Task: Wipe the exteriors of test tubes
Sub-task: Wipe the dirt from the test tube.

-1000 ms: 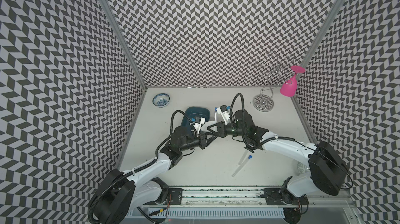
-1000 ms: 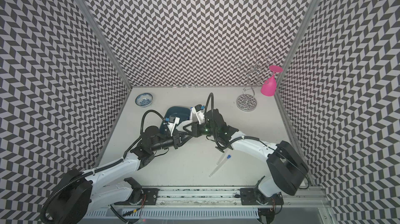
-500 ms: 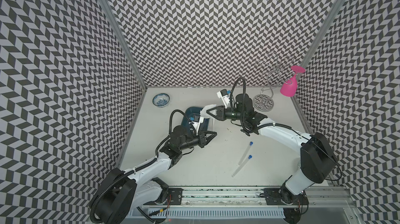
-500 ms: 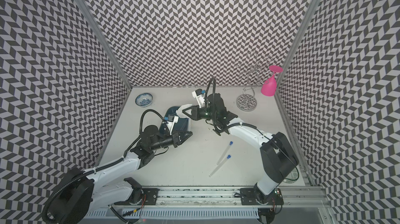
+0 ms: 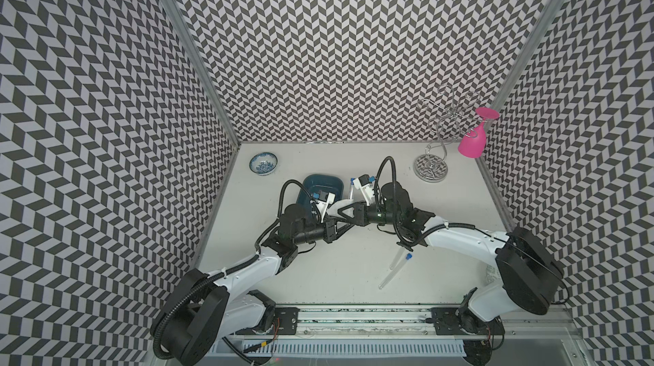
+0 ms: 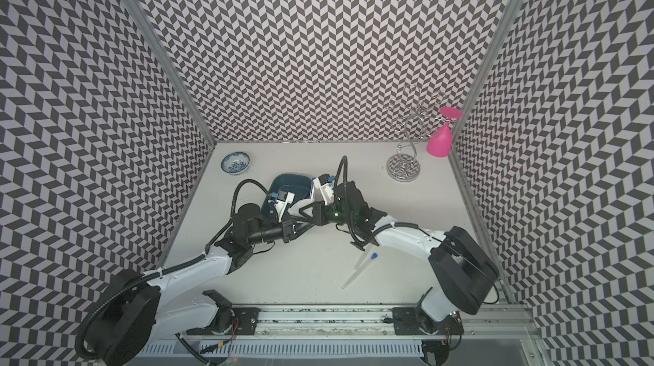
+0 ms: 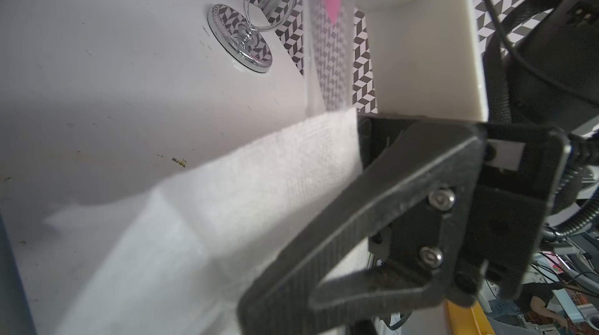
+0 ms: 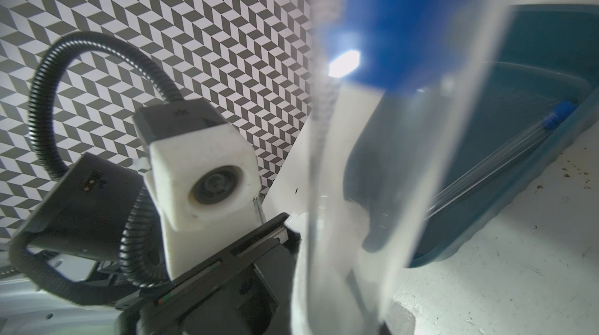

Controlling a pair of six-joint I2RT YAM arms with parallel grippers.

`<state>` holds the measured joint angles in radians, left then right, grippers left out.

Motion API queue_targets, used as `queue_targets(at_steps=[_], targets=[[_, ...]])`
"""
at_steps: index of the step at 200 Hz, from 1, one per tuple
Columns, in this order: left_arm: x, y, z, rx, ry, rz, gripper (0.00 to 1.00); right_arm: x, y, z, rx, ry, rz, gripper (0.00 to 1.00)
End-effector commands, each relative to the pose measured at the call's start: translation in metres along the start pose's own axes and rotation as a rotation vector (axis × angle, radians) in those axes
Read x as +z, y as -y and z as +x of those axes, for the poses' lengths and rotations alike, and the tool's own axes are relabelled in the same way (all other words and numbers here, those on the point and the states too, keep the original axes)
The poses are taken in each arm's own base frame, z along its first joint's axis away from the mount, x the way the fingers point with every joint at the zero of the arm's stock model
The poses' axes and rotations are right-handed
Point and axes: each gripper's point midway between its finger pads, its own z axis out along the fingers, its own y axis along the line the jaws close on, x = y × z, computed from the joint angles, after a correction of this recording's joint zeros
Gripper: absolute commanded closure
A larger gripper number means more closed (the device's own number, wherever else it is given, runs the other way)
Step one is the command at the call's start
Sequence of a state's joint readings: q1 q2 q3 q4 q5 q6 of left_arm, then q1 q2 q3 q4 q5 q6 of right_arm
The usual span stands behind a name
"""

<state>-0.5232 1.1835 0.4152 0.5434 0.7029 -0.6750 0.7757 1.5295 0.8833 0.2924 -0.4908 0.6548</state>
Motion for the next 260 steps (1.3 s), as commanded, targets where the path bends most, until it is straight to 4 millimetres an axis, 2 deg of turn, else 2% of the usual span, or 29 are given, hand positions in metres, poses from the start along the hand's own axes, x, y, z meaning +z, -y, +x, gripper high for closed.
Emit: queue_targets(at_steps=[1,50,118,155,179,197,216,244,260], targets=[[-0.004,0.023,-0.027,0.086,0.088,0.061,0.85,-0.003,-0.008,0.005,-0.005,-0.006,-0.002,0.80],[-0.009,0.022,-0.024,0.070,0.104,0.056,0.84,-0.009,-0.018,-0.005,-0.006,0.022,-0.018,0.84],[-0.012,0.017,-0.016,0.042,0.102,0.040,0.75,-0.014,-0.027,-0.020,-0.039,0.041,-0.010,0.85],[-0.018,0.015,0.000,0.024,0.063,0.029,0.68,-0.023,-0.022,-0.035,-0.073,0.063,0.017,0.85],[-0.027,0.013,0.000,0.035,0.082,-0.014,0.65,-0.033,-0.016,-0.039,-0.093,0.083,0.048,0.84],[-0.034,0.023,-0.006,0.037,0.116,-0.003,0.63,-0.037,-0.007,-0.034,-0.093,0.077,0.073,0.84],[-0.042,0.045,-0.026,0.078,0.173,0.031,0.59,-0.038,-0.001,-0.026,-0.092,0.055,0.089,0.84],[-0.047,0.072,-0.063,0.204,0.235,0.021,0.53,-0.038,-0.005,-0.013,-0.079,0.033,0.047,0.84],[-0.041,0.073,-0.075,0.262,0.215,-0.002,0.52,-0.038,-0.010,-0.009,-0.080,0.033,0.031,0.84]])
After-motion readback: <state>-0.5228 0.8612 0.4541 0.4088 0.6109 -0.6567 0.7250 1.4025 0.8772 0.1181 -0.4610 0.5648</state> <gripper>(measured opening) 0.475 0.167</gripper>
